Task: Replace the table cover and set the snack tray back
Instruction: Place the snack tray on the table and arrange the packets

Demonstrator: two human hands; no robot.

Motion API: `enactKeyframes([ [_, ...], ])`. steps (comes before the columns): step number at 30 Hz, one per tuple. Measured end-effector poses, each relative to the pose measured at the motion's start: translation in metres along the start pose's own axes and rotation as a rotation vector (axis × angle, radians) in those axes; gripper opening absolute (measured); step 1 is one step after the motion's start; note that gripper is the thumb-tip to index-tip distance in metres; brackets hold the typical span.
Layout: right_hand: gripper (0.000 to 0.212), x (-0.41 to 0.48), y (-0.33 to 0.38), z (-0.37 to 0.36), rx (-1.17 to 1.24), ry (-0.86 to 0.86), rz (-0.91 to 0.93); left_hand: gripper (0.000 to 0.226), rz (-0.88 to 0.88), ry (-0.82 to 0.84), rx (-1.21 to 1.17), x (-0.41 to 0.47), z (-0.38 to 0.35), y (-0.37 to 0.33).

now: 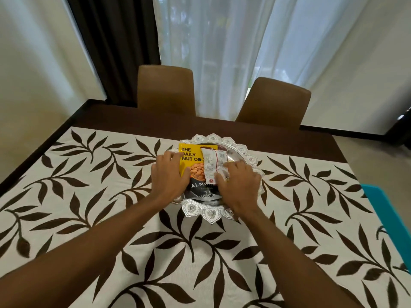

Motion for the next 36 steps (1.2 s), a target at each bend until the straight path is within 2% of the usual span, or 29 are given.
enactKeyframes([
  [5,0.048,-0.011,0.014,-0.018,-0.107,0.047,0.048,0.053,-0.008,0.193,0.120,0.000,-0.006,-0.019],
  [10,0.046,-0.015,0.019,-0.024,-0.016,0.103,0.060,0.048,0.131,0.388,-0.039,0.006,-0.011,-0.030],
  [13,0.043,-0.020,0.019,-0.020,0.057,0.092,0.052,0.060,0.157,0.422,-0.033,0.008,-0.011,-0.034],
  [19,0.037,-0.021,0.018,-0.017,0.087,0.087,0.033,0.080,0.082,0.406,0.214,-0.005,-0.004,-0.043],
  [22,0.034,-0.020,0.018,-0.015,0.112,0.123,0.031,0.087,0.075,0.498,0.190,-0.002,-0.010,-0.051],
  [25,0.032,-0.018,0.018,-0.014,0.113,0.138,0.009,0.090,0.182,0.574,0.042,0.001,-0.015,-0.055],
  [32,0.044,-0.015,0.019,-0.015,0.089,0.141,-0.013,0.087,0.607,0.305,-0.576,0.000,-0.008,-0.027],
  [36,0.036,-0.013,0.020,-0.017,0.100,0.142,-0.039,0.083,0.725,0.277,-0.878,0.001,-0.008,-0.025],
])
Point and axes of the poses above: each hand's wrist, its own x-axis towards the middle knuckle, its own z-axis out of the back of the hand, y = z × x, the point moved 6 cm from there along x, towards the middle knuckle, and after that the axes turned 11 degrees about x, right-handed, at the moved point
